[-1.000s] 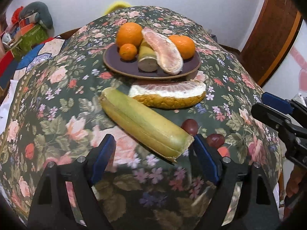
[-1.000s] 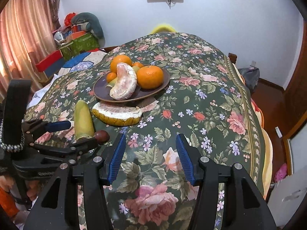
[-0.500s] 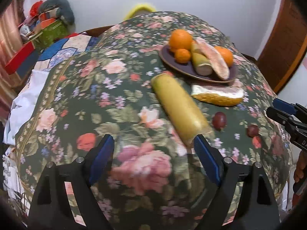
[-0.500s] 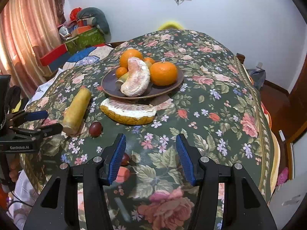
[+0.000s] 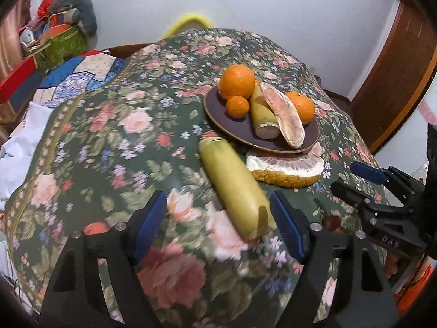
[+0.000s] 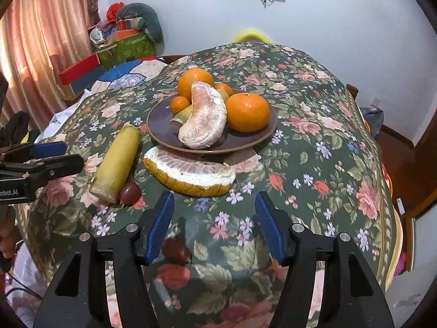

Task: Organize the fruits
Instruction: 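Move the left gripper to the yellow-green cylinder while the right gripper approaches the large pomelo wedge, then close the left gripper on the cylinder while the right gripper grasps and lifts the pomelo wedge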

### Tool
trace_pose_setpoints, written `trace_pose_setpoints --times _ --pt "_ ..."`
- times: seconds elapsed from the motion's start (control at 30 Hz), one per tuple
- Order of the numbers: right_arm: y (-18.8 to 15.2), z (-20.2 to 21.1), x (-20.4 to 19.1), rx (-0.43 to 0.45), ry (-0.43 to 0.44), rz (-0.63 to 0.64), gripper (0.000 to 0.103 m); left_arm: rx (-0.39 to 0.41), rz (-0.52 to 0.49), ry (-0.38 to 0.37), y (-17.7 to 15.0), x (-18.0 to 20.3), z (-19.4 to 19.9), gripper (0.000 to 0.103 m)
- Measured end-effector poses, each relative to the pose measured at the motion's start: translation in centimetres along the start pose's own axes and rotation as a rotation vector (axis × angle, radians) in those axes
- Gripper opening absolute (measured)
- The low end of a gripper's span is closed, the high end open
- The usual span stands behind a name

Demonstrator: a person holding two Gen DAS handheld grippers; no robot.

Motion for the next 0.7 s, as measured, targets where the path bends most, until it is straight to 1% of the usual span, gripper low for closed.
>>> trace_pose_setpoints --times 0.07,0.13,0.3,0.37,0.47,0.57,0.6,0.7 --pt "0.3 -0.6 -0.1 -0.009 0.005 0.011 0.058 -0.023 -0.001 -0.011 0.2 0.5 -1.3 0.070" --pt "0.5 -1.1 -0.2 -0.016 0.009 0.020 0.058 -0.039 -0.005 -0.010 0.1 0.8 -2.2 0.070" --pt "0.4 -2.4 -1.0 -0.043 0.011 0.069 0.058 -0.049 -0.013 -0.016 0.3 1.3 -3.8 0.067" --pt "0.4 -2.9 -1.3 -0.054 0.016 0.084 0.058 -0.057 -0.008 -0.028 0.3 1.4 -4.3 0.064" --pt "0.7 -3.6 -1.4 -0.069 0.032 0.095 0.058 -0.050 -0.015 -0.023 0.6 1.5 -4.6 0.061" --pt "1.1 -4.1 -1.5 -0.073 0.028 0.110 0.062 -0.045 -0.030 -0.023 0.7 1.8 -4.9 0.057" --pt "1.3 -4.2 -1.5 -0.076 0.033 0.114 0.065 -0.044 -0.032 -0.023 0.7 1.8 -4.9 0.057" --pt "1.6 -4.8 -1.6 -0.083 0.035 0.124 0.069 -0.041 -0.024 -0.037 0.7 1.7 -4.8 0.056"
Point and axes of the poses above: each gripper's, at about its wrist camera, not at the fingertips, and z roughly against the way its jaws point, x to its right, y to its top, the point moved 10 cm from there along -z, roughly the way its jaws point, and after that the axes turned 7 degrees about -x, right-handed, at the moved point
